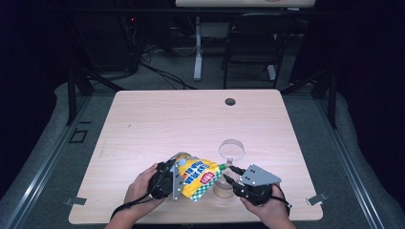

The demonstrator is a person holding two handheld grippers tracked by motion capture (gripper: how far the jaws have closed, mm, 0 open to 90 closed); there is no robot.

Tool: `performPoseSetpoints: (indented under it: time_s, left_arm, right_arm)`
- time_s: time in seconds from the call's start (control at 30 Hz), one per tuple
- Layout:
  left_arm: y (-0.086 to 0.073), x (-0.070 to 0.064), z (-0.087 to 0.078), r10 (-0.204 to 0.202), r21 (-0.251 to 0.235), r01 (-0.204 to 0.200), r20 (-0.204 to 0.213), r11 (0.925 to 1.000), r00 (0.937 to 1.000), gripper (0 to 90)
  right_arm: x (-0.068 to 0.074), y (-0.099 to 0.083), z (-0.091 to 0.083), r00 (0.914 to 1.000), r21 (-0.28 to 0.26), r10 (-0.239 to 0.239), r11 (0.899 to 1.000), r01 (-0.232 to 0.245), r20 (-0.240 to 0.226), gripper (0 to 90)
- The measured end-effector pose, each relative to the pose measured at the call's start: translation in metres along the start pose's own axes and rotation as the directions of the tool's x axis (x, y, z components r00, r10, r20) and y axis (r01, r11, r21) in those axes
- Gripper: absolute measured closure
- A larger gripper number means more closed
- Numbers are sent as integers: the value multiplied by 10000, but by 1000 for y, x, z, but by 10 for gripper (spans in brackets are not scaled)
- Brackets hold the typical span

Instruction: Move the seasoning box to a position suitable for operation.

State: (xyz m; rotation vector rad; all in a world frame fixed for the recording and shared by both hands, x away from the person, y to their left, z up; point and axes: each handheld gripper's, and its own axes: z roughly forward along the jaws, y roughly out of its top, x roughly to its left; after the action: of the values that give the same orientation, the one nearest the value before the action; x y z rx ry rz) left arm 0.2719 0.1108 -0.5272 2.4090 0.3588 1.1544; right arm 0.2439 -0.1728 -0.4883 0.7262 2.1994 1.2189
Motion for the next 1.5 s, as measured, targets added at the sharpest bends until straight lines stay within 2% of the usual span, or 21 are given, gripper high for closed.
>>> performPoseSetpoints:
  time_s: [0.03,0.13,0.3,0.4,0.57,0.7,0.97,1.17,1.5]
  left_arm:
    - [0,0,0,-100,-74,100,-3,9999,9999,584]
    - [-1,1,-1,3,12,-3,-127,10000,9999,584]
    - [1,1,-3,-29,4,29,-97,10000,9999,585]
    - [3,0,-3,82,-76,-82,-81,9999,9999,585]
    - [5,-2,-3,332,-12,-332,-23,9994,9994,584]
    - [7,-2,-3,595,142,-593,-109,9981,9982,585]
    - [8,-2,-3,754,226,-751,-114,9969,9971,585]
    - [9,-4,-1,688,249,-688,-27,9973,9976,585]
    - [9,-3,0,874,342,-874,5,9956,9962,585]
  right_arm:
    - [1,0,0,10000,-25,-71,10000,71,28,645]
    - [2,1,-1,9996,-60,-274,9996,275,121,646]
    - [3,1,-3,9990,-144,-423,9990,425,169,638]
    - [3,2,-4,9993,-240,-339,9991,342,133,636]
    - [4,3,-4,9987,-244,-475,9986,479,182,628]
    - [7,2,-1,9968,-110,-753,9971,756,273,620]
    - [10,1,2,9941,-100,-1029,9946,1033,350,597]
    - [12,0,5,9898,16,-1323,9912,1325,536,596]
    - [15,0,9,9830,82,-1710,9853,1709,661,581]
